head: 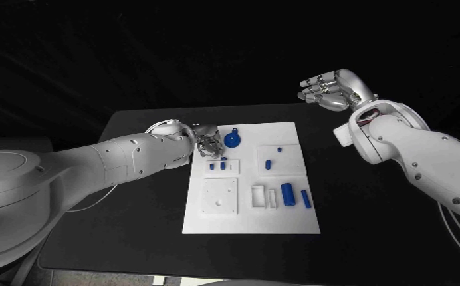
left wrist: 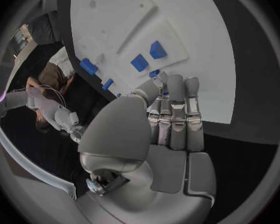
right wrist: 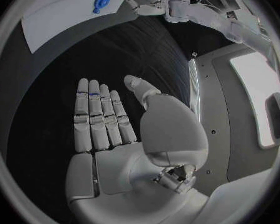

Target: Assemble the parts on the task board

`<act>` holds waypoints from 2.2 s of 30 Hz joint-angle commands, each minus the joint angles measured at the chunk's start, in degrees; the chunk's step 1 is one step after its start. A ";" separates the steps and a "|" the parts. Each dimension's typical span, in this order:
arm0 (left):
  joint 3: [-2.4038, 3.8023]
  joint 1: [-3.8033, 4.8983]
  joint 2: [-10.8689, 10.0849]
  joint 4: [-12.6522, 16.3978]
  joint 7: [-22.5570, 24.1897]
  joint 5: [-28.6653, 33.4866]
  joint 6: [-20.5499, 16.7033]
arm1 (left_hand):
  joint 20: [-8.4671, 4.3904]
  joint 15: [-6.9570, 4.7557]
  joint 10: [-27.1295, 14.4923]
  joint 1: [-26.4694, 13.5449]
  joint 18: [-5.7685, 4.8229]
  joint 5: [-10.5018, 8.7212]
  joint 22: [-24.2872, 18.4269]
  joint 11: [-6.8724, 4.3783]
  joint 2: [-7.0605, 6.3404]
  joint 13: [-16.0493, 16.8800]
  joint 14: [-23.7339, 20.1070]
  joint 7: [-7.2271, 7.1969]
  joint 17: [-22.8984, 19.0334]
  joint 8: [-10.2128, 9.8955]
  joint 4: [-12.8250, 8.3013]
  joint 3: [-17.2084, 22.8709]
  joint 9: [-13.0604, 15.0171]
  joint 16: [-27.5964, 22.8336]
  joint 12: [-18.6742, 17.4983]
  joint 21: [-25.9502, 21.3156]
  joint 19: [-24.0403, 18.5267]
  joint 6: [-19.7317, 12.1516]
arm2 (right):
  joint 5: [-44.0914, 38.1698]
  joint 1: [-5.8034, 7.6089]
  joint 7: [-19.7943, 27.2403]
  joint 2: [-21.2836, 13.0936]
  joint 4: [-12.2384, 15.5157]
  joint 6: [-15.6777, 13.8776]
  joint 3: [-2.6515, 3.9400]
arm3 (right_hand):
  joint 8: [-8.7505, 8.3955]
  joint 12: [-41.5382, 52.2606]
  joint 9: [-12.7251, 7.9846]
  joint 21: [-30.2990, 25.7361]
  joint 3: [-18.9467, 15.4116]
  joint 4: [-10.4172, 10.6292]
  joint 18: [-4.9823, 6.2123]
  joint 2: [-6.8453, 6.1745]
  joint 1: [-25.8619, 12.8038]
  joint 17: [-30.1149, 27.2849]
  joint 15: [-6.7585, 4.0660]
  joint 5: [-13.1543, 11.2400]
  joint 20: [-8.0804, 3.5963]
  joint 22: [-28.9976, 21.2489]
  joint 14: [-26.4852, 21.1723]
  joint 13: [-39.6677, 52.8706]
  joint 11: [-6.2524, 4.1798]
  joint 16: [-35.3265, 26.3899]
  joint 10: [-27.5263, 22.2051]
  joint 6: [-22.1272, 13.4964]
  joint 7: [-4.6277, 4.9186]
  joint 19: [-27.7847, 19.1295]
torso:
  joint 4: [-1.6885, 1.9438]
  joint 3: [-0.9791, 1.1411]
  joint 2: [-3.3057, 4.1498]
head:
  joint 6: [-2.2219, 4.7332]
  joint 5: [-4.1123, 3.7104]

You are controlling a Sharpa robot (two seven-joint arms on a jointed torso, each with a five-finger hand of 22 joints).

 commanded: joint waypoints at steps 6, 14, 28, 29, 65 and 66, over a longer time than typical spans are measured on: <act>-0.06 -0.06 -0.10 -0.03 0.16 -0.53 -0.64 | 0.16 0.29 -1.67 0.23 0.38 -0.24 1.12 0.42 -0.13 -0.11 -0.51 0.42 0.04 -0.22 -0.15 -0.14 -0.04 -0.21 -0.04 -0.13 -0.40 -1.77 | -0.44 -0.02 0.57 -0.03 0.18 0.20 0.02 | 0.02 -0.33 -0.07 -0.13 -0.23 -0.04 0.07 -0.30 -0.03 -0.07 0.37 0.11 0.21 -0.07 -0.06 -0.09 0.06 -0.26 -0.50 -0.30 -0.23 0.04 | 0.00 -0.09 0.05 | 0.12 0.05; -0.01 -0.05 -0.65 0.21 2.60 1.78 -5.23 | 0.76 0.81 -4.05 -0.60 0.57 -0.68 0.88 1.14 -2.22 -0.10 -1.25 0.69 -0.14 -0.12 -0.30 0.60 -0.02 -0.53 0.01 -0.70 -0.71 -5.66 | -0.44 -0.02 0.58 -0.04 -0.03 0.22 0.02 | 0.02 -0.33 -0.07 -0.14 -0.28 -0.05 0.07 -0.28 0.01 -0.07 0.37 0.15 0.21 -0.07 -0.07 -0.09 0.07 -0.26 -0.52 -0.31 -0.22 0.02 | -0.06 -0.09 0.08 | 0.27 -0.11; 0.27 0.46 -2.53 1.99 4.62 3.82 -8.05 | 1.20 1.23 -5.41 -1.06 0.18 -4.04 0.24 1.47 -3.94 -0.10 -2.69 0.66 -0.37 -0.09 1.03 -0.09 0.00 0.45 0.20 -3.54 -0.24 -5.29 | -0.44 -0.02 0.52 -0.22 -0.26 0.68 0.02 | 0.04 -0.33 -0.05 -0.11 -0.09 -0.27 0.10 -0.17 0.14 -0.07 0.35 0.15 0.18 -0.06 -0.01 -0.09 0.06 -0.25 -0.49 0.10 -0.25 0.08 | 0.01 -0.08 0.02 | 0.29 -0.18; 0.28 0.54 -2.66 2.21 4.77 3.80 -7.98 | 1.13 1.17 -5.02 -0.76 0.14 -3.92 0.36 1.39 -3.80 -0.09 -2.80 0.70 -0.40 -0.01 1.00 -0.17 0.04 0.55 0.25 -3.66 -0.23 -4.66 | -0.44 -0.02 0.51 -0.23 -0.27 0.73 0.02 | 0.04 -0.33 -0.05 -0.11 -0.09 -0.27 0.10 -0.17 0.14 -0.07 0.35 0.15 0.18 -0.06 -0.01 -0.09 0.06 -0.25 -0.49 0.10 -0.25 0.08 | 0.02 -0.07 0.01 | 0.29 -0.16; -1.77 3.38 1.46 2.69 6.98 -20.71 1.24 | -0.04 0.10 -23.94 3.50 -0.23 -2.52 1.29 -2.33 -3.21 21.12 -14.62 -2.40 10.31 -0.11 -3.93 -5.33 0.03 24.66 59.22 7.93 -2.98 -2.49 | -0.44 -0.02 0.25 0.41 -0.57 1.91 0.01 | 0.06 -0.33 -0.02 0.41 0.68 -0.41 0.06 -0.02 -0.29 -0.02 -0.12 0.11 -0.34 -0.01 1.24 -0.08 -0.28 -0.23 0.58 1.14 -0.47 1.03 | -0.12 0.02 0.05 | 0.54 -0.14; -2.04 3.48 1.61 2.64 6.85 -21.45 1.63 | 0.09 0.20 -24.44 3.59 -0.09 -2.48 1.27 -2.27 -3.32 20.91 -15.11 -2.43 10.32 -0.11 -3.92 -5.14 0.03 25.12 59.88 8.34 -3.16 -2.55 | -0.44 -0.02 0.25 0.43 -0.58 1.92 0.01 | 0.06 -0.33 -0.02 0.41 0.68 -0.41 0.06 -0.02 -0.29 -0.02 -0.12 0.11 -0.34 -0.01 1.24 -0.08 -0.28 -0.23 0.58 1.14 -0.47 1.03 | -0.15 0.04 0.04 | 0.54 -0.13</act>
